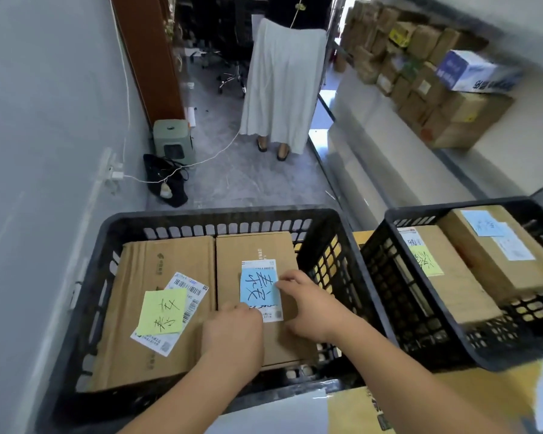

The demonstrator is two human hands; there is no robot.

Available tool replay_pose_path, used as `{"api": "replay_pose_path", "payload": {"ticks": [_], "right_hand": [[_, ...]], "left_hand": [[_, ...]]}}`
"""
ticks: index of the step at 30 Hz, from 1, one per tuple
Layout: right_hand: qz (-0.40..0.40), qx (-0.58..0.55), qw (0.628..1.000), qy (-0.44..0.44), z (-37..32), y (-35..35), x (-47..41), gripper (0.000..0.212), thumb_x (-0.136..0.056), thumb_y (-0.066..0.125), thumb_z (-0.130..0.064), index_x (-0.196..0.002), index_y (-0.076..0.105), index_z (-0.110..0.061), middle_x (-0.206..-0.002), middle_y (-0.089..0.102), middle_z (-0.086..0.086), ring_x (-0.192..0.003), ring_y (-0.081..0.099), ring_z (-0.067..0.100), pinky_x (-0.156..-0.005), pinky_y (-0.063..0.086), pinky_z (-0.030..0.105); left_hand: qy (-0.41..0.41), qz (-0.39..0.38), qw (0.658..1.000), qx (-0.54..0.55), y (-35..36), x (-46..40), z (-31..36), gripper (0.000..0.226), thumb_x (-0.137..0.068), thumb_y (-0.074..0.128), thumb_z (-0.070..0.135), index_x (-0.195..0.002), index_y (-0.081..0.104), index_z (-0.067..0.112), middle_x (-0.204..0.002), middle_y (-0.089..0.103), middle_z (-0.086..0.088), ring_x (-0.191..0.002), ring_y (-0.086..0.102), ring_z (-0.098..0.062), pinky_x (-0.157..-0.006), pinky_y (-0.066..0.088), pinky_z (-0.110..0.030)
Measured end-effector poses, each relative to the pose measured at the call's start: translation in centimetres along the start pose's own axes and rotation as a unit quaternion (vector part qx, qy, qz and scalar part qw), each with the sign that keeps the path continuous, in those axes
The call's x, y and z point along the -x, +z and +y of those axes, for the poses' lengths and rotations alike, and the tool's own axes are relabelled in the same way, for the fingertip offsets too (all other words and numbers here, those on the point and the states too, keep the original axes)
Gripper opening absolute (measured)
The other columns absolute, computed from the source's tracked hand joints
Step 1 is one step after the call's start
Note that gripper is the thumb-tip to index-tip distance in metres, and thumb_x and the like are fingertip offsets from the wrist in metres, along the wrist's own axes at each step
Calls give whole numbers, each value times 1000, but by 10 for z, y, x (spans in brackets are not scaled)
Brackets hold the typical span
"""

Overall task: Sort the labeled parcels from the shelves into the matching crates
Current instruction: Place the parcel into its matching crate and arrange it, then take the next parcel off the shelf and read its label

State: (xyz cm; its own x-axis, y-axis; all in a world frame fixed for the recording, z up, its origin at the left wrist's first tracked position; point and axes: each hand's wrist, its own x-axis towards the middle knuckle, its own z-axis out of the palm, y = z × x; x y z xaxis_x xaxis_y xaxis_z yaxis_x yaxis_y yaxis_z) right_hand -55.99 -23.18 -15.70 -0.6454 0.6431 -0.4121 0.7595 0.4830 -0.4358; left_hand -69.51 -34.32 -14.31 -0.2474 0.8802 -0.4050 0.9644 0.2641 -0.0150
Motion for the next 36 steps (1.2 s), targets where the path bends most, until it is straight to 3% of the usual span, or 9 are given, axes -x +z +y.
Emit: {"api": "replay_pose_path", "payload": {"ticks": [2, 5, 9, 14, 18, 24, 28, 36], "right_hand": [[15, 9, 1000, -3, 0, -5, 8, 82, -84, 75, -24, -156, 36, -26, -161, 23, -14, -138, 44, 18, -113, 44, 33], [67, 4, 998, 14, 0, -12, 28, 77, -87, 74, -38, -155, 37, -32, -165, 21, -11, -143, 39, 21, -115, 41, 38], [130, 15, 991, 37, 6, -26, 73, 72, -92, 68, -50, -155, 36, -35, -167, 20, -11, -150, 28, 18, -120, 33, 37], [185, 27, 979, 78, 29, -45, 136, 74, -93, 64, -54, -157, 35, -33, -166, 22, -9, -151, 25, 19, -121, 32, 43], [222, 14, 968, 119, 59, -56, 194, 75, -93, 63, -57, -158, 32, -36, -167, 21, -9, -151, 26, 19, -121, 31, 42], [274, -13, 942, 194, 133, -60, 315, 75, -93, 62, -57, -157, 29, -39, -167, 18, -11, -152, 22, 18, -121, 31, 41], [280, -34, 927, 249, 191, -50, 403, 75, -92, 61, -58, -158, 29, -39, -168, 16, -9, -152, 21, 21, -120, 32, 42], [311, -67, 894, 315, 293, -26, 545, 77, -90, 62, -58, -158, 30, -38, -168, 19, -8, -152, 23, 23, -120, 32, 43]], "left_hand": [[16, 9, 1000, 22, 2, -1, -5, 30, -88, 51, 24, -116, 59, 25, -113, 58, 2, -108, 50, -22, -74, 42, -33], [65, 46, 996, 41, -4, 1, -7, 44, -89, 49, 37, -133, 51, 29, -133, 54, 3, -123, 46, -22, -96, 43, -38], [116, 68, 988, 71, -26, 8, 4, 71, -91, 54, 50, -155, 27, 34, -164, 25, 3, -150, 23, -20, -120, 28, -40], [178, 121, 973, 80, -54, 20, 50, 78, -89, 58, 56, -156, 25, 33, -161, 32, 5, -148, 27, -19, -119, 31, -42], [225, 154, 960, 69, -70, 37, 102, 81, -89, 53, 64, -158, 21, 36, -166, 22, 5, -152, 20, -20, -122, 25, -43], [310, 176, 934, 32, -80, 79, 224, 80, -89, 51, 68, -157, 24, 35, -164, 25, 5, -151, 23, -21, -120, 30, -43], [354, 166, 920, 26, -69, 116, 319, 79, -90, 51, 66, -157, 21, 36, -164, 25, 4, -149, 26, -21, -119, 28, -40], [436, 132, 890, -11, -37, 171, 484, 80, -92, 49, 66, -159, 15, 37, -168, 16, 4, -154, 15, -22, -121, 24, -44]]}}
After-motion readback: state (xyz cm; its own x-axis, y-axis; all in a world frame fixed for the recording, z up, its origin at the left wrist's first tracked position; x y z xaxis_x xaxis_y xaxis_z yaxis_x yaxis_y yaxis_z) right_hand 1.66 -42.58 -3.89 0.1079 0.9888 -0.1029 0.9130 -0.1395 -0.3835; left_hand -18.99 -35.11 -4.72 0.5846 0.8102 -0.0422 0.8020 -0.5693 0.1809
